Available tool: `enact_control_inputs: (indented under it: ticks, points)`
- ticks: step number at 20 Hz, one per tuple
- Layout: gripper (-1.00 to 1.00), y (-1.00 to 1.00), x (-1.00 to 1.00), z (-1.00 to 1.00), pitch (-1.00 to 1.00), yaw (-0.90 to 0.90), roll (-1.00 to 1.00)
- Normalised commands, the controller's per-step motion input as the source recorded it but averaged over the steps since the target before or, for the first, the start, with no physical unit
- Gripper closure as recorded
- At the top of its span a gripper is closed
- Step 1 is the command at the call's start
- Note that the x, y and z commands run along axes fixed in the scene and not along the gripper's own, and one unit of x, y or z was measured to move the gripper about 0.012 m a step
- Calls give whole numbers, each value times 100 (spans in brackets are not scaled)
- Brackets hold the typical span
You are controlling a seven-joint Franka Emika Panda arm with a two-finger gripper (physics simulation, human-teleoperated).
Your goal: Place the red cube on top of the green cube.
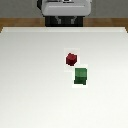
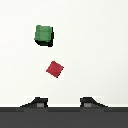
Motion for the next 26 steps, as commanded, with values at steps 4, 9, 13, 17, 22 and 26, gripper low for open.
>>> enact_control_inputs:
  ticks: [4, 9, 13, 17, 22, 26]
  points:
    - [-100, 0, 0, 0, 0, 0, 0]
    - [-100, 0, 0, 0, 0, 0, 0]
    - [-100, 0, 25, 0, 0, 0, 0]
    - [-100, 0, 50, 0, 0, 0, 0]
    - [-100, 20, 0, 0, 0, 0, 0]
    - [-100, 25, 0, 0, 0, 0, 0]
